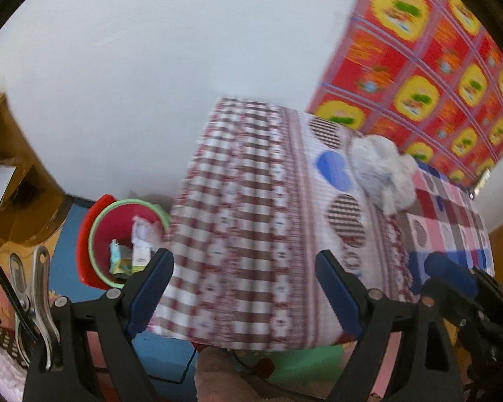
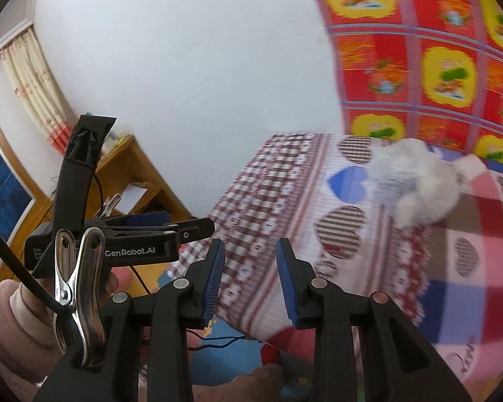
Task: Collect trash
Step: 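Move both grippers back over the white plastic bag on the bed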
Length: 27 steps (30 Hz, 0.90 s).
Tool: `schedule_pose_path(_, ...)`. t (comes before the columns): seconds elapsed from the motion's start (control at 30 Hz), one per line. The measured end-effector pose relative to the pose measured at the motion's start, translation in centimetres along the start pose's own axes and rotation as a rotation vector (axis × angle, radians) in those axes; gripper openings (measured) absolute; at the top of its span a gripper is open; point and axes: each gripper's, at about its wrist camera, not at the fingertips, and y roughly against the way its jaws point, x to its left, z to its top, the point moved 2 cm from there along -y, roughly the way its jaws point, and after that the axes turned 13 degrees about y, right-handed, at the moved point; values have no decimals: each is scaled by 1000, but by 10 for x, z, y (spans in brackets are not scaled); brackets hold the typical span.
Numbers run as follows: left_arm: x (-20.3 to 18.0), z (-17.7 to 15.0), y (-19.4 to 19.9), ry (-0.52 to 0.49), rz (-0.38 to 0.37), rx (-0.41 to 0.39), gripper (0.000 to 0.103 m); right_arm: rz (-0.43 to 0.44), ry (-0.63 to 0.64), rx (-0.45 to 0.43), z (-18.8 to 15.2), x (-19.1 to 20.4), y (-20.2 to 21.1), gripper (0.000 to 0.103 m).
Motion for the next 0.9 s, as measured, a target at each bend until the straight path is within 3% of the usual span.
schedule_pose_path(0.4,-96,-27,-7,-117,-82,34,89,-136,-96,-41,-24,-54,65,33)
schedule_pose_path(0.9,-178,-7,-45,-247,-184,104,89,-316,-245,-53,-23,-118,83,33)
